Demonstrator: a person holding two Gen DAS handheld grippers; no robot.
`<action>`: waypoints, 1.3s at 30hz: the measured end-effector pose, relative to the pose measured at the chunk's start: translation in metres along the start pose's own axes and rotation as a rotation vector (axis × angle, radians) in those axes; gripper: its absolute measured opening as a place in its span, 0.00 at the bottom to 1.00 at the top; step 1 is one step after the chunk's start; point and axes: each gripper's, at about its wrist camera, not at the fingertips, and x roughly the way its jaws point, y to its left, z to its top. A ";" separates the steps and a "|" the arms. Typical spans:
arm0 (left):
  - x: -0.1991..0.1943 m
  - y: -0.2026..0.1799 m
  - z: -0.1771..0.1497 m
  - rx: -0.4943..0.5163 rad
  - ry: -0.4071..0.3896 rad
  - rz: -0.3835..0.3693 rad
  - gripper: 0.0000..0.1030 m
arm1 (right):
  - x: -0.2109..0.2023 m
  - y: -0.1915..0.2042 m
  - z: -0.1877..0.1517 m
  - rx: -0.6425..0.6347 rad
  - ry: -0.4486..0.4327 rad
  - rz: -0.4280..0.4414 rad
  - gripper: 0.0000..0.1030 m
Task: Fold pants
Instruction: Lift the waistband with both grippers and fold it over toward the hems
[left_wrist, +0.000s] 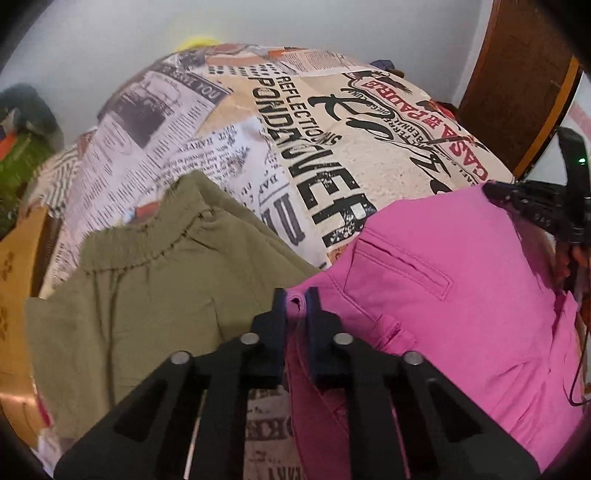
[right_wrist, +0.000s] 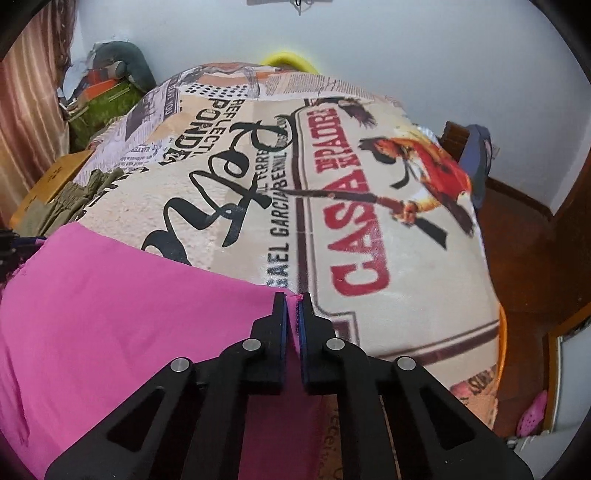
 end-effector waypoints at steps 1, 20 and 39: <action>-0.002 0.000 0.002 0.005 -0.002 0.009 0.07 | -0.004 0.000 0.003 -0.002 -0.014 -0.007 0.04; -0.127 -0.023 0.054 0.069 -0.202 0.080 0.06 | -0.133 0.000 0.055 0.030 -0.236 -0.043 0.03; -0.219 -0.087 -0.057 0.155 -0.228 0.097 0.06 | -0.226 0.030 -0.040 0.047 -0.230 -0.033 0.03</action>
